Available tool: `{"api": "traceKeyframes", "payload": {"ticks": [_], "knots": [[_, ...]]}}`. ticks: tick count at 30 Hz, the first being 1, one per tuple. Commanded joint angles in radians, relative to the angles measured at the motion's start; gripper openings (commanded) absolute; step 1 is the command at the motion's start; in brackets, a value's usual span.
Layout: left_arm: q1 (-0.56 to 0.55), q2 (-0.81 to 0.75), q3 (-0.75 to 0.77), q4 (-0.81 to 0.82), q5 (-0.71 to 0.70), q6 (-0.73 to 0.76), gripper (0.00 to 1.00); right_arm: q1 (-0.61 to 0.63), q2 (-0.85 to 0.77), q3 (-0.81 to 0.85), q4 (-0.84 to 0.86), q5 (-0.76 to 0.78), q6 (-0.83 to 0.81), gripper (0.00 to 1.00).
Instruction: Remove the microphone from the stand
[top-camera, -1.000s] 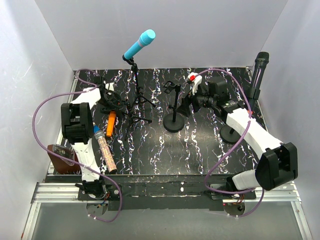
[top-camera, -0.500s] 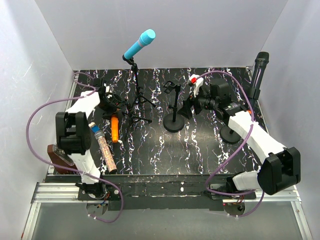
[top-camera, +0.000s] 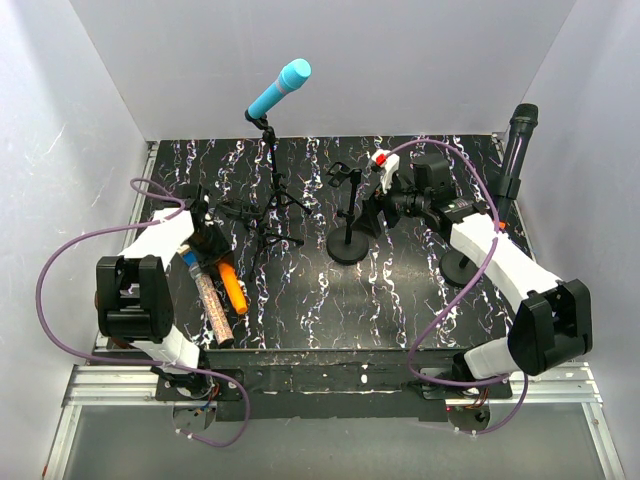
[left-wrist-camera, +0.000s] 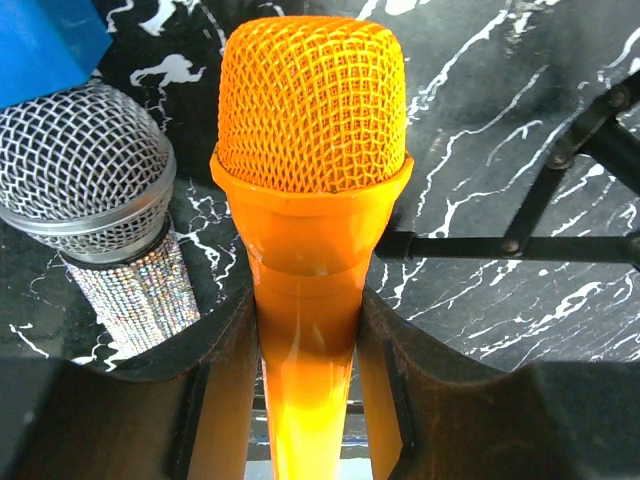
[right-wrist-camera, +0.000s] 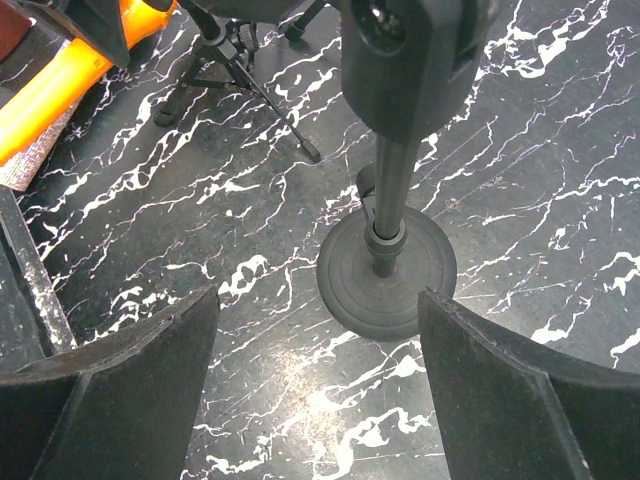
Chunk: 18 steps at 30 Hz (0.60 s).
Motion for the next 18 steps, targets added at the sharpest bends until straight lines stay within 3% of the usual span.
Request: {"api": "traceKeyframes", "payload": {"ticks": [1, 4, 6, 12, 18], "knots": [[0.0, -0.024, -0.032, 0.004, -0.049, -0.044, 0.25, 0.0, -0.007, 0.048, 0.016, -0.041, -0.012, 0.87], [0.004, -0.021, -0.046, 0.029, -0.035, -0.037, 0.55, -0.002, -0.018, 0.05, 0.004, -0.041, -0.019, 0.87], [0.008, -0.023, -0.04, 0.038, -0.028, -0.021, 0.64, -0.002, -0.033, 0.043, -0.003, -0.036, -0.029, 0.87], [0.016, -0.075, 0.035, 0.024, -0.009, 0.068, 0.72, -0.003, -0.094, 0.017, -0.041, -0.002, -0.042, 0.88], [0.072, -0.198, 0.239, 0.001, -0.093, 0.178, 0.72, -0.019, -0.139, 0.031, -0.114, 0.013, -0.05, 0.88]]}}
